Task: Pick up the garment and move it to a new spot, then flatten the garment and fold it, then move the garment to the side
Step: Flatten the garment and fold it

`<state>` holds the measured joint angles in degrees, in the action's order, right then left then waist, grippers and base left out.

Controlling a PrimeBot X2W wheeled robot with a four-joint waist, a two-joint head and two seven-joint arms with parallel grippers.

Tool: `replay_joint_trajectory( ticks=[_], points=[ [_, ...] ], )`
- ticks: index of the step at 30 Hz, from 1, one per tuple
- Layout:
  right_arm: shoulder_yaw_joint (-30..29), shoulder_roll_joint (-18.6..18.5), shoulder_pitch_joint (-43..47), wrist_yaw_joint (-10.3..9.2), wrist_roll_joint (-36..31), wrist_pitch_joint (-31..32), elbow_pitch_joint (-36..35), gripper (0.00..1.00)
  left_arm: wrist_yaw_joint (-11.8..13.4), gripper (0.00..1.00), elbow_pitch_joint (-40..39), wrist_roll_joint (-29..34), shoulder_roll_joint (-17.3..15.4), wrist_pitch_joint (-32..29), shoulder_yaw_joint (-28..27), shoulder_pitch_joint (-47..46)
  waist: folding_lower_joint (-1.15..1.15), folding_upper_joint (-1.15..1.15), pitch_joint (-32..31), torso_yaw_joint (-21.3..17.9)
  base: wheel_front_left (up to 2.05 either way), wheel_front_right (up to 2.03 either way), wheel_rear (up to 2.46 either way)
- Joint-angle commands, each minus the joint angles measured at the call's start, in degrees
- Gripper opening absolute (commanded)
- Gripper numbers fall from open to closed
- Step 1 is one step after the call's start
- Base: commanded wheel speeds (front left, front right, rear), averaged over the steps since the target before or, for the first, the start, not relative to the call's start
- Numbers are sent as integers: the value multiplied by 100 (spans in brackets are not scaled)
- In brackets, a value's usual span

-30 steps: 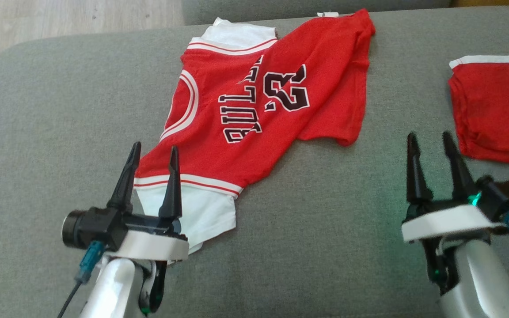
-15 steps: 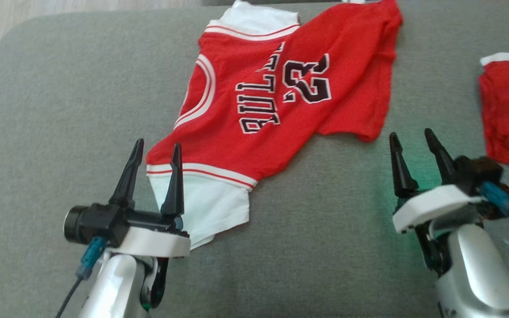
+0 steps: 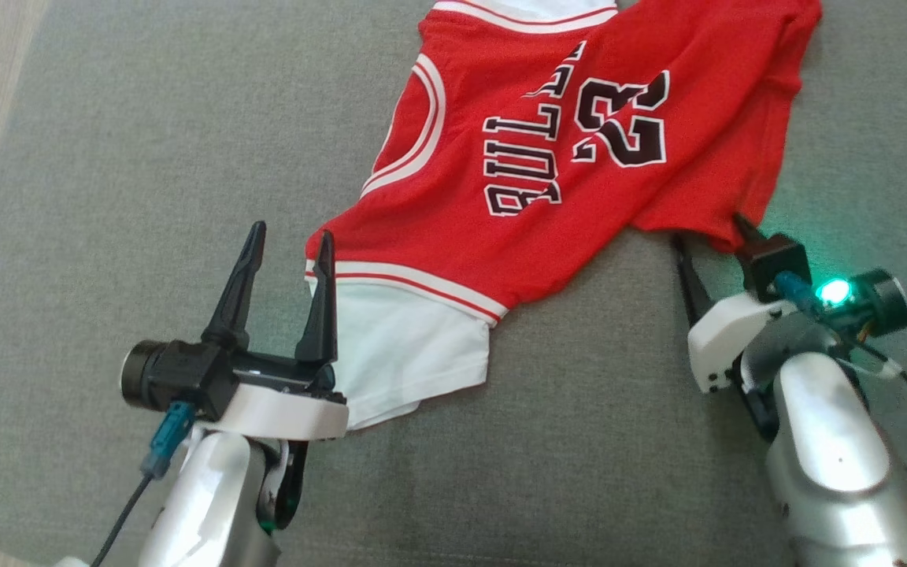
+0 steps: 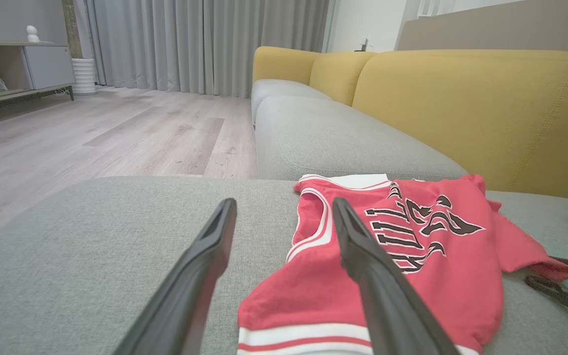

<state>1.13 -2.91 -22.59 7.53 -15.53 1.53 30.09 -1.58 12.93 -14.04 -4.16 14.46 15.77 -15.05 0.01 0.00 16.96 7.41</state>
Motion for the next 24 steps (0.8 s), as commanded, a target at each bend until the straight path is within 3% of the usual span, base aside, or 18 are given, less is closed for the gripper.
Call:
replay_joint_trajectory(
  ticks=[1, 2, 3, 4, 14, 24],
  points=[
    [43, 3, -195, -4, -123, -8, -16, 100, -19, 100, -137, 46, -10, 54, -131, -232, -1, 0, 50, 37, 0, 0, 0],
    [3, 3, -238, -4, -164, -22, 22, 100, -21, 100, -132, 47, -7, 54, -134, -239, -1, 0, 62, 41, 0, 0, 0],
    [-60, 3, -276, -4, -216, -24, 57, 67, -21, 100, -129, 49, -3, 54, -137, -244, -1, 0, 72, 41, 0, 0, 0],
    [-117, 3, -307, -4, -264, -33, 85, 0, -20, 100, -127, 51, -1, 54, -142, -248, -1, 0, 79, 36, 0, 0, 0],
    [-604, 3, -130, -4, -361, -267, 9, 0, -5, 100, -63, 77, -39, 54, -274, -223, -1, 0, -179, -290, 0, 0, 0],
    [-1099, 3, 921, -4, -223, 77, -1206, 0, 32, 100, -131, 87, -73, 54, -409, -21, -1, 0, -610, -865, 0, 0, 0]
  ],
)
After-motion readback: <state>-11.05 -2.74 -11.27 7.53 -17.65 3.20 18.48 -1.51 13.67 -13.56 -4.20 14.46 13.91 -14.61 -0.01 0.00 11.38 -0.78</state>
